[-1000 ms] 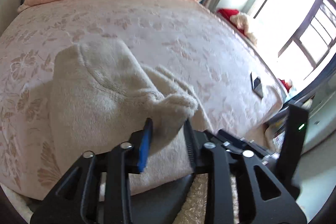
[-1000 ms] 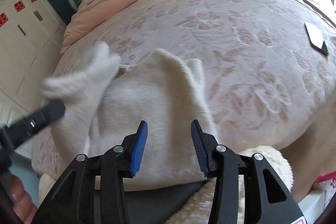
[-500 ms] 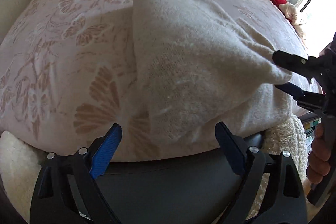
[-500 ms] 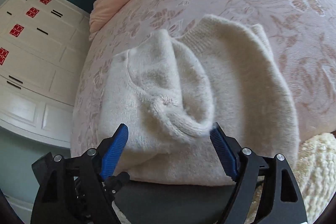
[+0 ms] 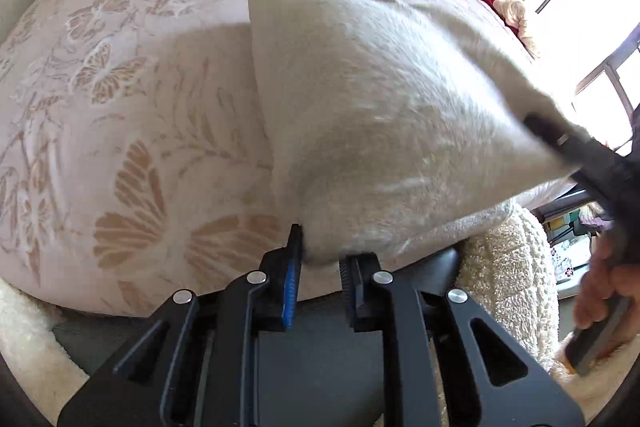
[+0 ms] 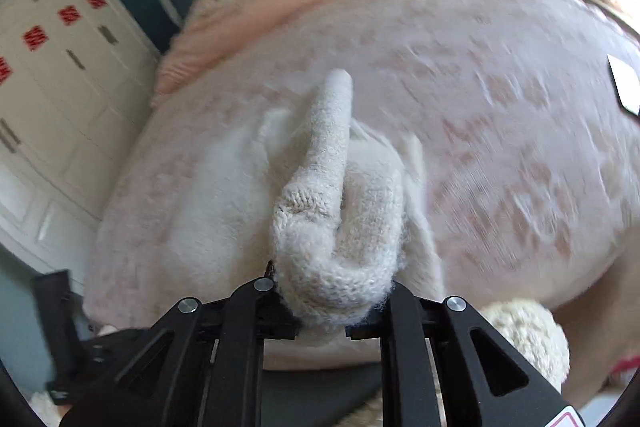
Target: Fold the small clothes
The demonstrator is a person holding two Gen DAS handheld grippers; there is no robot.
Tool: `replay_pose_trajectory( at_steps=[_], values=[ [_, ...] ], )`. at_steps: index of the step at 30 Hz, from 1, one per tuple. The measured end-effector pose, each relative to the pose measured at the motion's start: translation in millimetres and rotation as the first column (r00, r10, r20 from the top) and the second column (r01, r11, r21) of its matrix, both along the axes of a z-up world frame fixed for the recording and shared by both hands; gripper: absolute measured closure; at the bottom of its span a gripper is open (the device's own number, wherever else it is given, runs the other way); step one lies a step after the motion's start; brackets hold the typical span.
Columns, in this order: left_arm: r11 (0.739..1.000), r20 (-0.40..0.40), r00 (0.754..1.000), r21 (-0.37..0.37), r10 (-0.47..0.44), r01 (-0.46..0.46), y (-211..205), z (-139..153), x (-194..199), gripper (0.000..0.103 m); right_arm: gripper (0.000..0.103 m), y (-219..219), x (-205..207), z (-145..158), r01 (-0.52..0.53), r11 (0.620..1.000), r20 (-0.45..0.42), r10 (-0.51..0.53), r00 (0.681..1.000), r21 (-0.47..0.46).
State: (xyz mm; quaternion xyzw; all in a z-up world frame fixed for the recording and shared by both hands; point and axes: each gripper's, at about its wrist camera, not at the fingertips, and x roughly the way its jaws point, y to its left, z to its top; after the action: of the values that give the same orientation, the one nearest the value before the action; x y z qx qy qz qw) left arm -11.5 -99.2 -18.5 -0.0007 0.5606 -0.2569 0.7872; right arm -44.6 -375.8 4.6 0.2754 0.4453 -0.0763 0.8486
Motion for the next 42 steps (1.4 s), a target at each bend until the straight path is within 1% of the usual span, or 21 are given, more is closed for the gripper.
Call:
replay_pose_trajectory(
  at_steps=[1,3,4,6,7,9,10,11,12,15,18,20,23,26,27,29,33,35,37,39,42],
  values=[
    [1.000,-0.015,1.000,-0.001,-0.011,0.011,-3.7,-1.2,-1.0,0.086,0.090,-10.4,-6.9,-20.9,0.049,0.997,-0.056,-0.046,0.997,0.054],
    [0.999,0.015,0.999,0.032,-0.034,0.034,-8.9,2.6,-5.9,0.086,0.090,-17.6,-26.2,-19.3,0.093,0.986,0.007,-0.095,0.995,0.139],
    [0.998,0.031,0.999,0.044,-0.041,0.040,-9.9,4.3,-8.1,0.086,0.090,-14.9,-27.3,-13.0,0.089,0.988,0.028,-0.093,0.995,0.125],
    [0.999,0.029,0.999,0.041,-0.035,0.033,-8.2,3.3,-8.0,0.084,0.086,-4.6,-9.4,-25.6,0.011,0.999,-0.056,-0.008,0.998,0.050],
    [0.999,0.022,0.999,0.038,-0.025,0.024,-6.5,1.9,-5.3,0.082,0.085,-3.3,-6.0,-35.2,-0.008,0.999,-0.105,0.012,0.994,0.044],
    [0.999,0.015,1.000,0.051,0.002,-0.002,-1.0,4.6,-2.6,0.071,0.082,-8.0,-11.9,-30.3,0.008,0.997,-0.098,0.000,0.995,0.077],
    [0.999,0.029,0.999,0.051,0.016,-0.018,4.3,10.3,-2.2,0.064,0.078,-10.0,-17.2,-22.1,0.024,0.997,-0.089,-0.017,0.996,0.076],
    [0.998,0.050,0.998,0.041,0.035,-0.037,11.5,17.7,-2.7,0.054,0.061,-13.4,-23.8,-12.6,0.055,0.998,-0.096,-0.051,0.994,0.041],
    [0.998,0.072,0.996,0.031,0.057,-0.060,18.0,24.4,-3.6,0.049,0.054,-18.0,-30.6,-4.3,0.086,0.996,-0.094,-0.086,0.992,-0.001],
    [0.989,0.165,0.976,-0.020,0.146,-0.145,39.1,50.3,-4.1,0.035,0.057,-22.8,-43.3,33.8,0.141,0.986,-0.028,-0.144,0.989,-0.086],
    [0.977,0.246,0.946,-0.069,0.213,-0.202,52.0,79.5,3.2,0.028,0.074,-2.2,-24.5,79.6,0.042,0.998,0.109,-0.035,0.993,-0.056],
    [0.969,0.271,0.930,-0.080,0.247,-0.234,56.2,91.9,8.0,0.022,0.075,29.9,3.1,97.9,-0.069,0.994,0.160,0.082,0.984,-0.084],
    [0.960,0.267,0.923,-0.069,0.278,-0.270,60.1,97.0,13.8,0.021,0.075,82.8,46.4,66.9,-0.234,0.965,0.087,0.245,0.966,-0.118],
    [0.955,0.254,0.921,-0.046,0.295,-0.293,66.0,92.6,11.9,0.021,0.076,126.9,66.6,-39.1,-0.367,0.929,-0.164,0.357,0.920,-0.034],
    [0.954,0.249,0.922,-0.037,0.296,-0.296,67.5,90.5,10.2,0.021,0.076,131.7,59.1,-41.7,-0.365,0.928,-0.105,0.356,0.928,-0.077],
    [0.955,0.246,0.925,-0.020,0.291,-0.295,70.9,86.8,6.0,0.021,0.077,135.8,58.7,-16.4,-0.378,0.916,-0.123,0.363,0.924,-0.135],
    [0.959,0.240,0.932,0.006,0.273,-0.283,67.0,77.4,3.9,0.019,0.080,127.2,51.3,26.6,-0.336,0.935,-0.022,0.336,0.942,-0.114],
    [0.964,0.227,0.939,0.006,0.259,-0.267,59.2,72.8,6.3,0.019,0.079,133.3,55.9,4.5,-0.377,0.921,-0.086,0.369,0.925,-0.103],
    [0.969,0.232,0.944,0.018,0.235,-0.246,49.3,72.1,6.1,0.019,0.078,141.8,56.8,-39.9,-0.427,0.900,-0.166,0.409,0.897,-0.092],
    [0.974,0.252,0.945,0.038,0.208,-0.224,39.8,75.2,2.7,0.019,0.079,139.8,51.2,-29.5,-0.408,0.909,-0.124,0.396,0.910,-0.088],
    [0.978,0.272,0.946,0.063,0.177,-0.201,33.7,77.7,-1.1,0.015,0.079,101.4,34.9,10.9,-0.280,0.960,-0.006,0.280,0.960,0.002]
  ],
)
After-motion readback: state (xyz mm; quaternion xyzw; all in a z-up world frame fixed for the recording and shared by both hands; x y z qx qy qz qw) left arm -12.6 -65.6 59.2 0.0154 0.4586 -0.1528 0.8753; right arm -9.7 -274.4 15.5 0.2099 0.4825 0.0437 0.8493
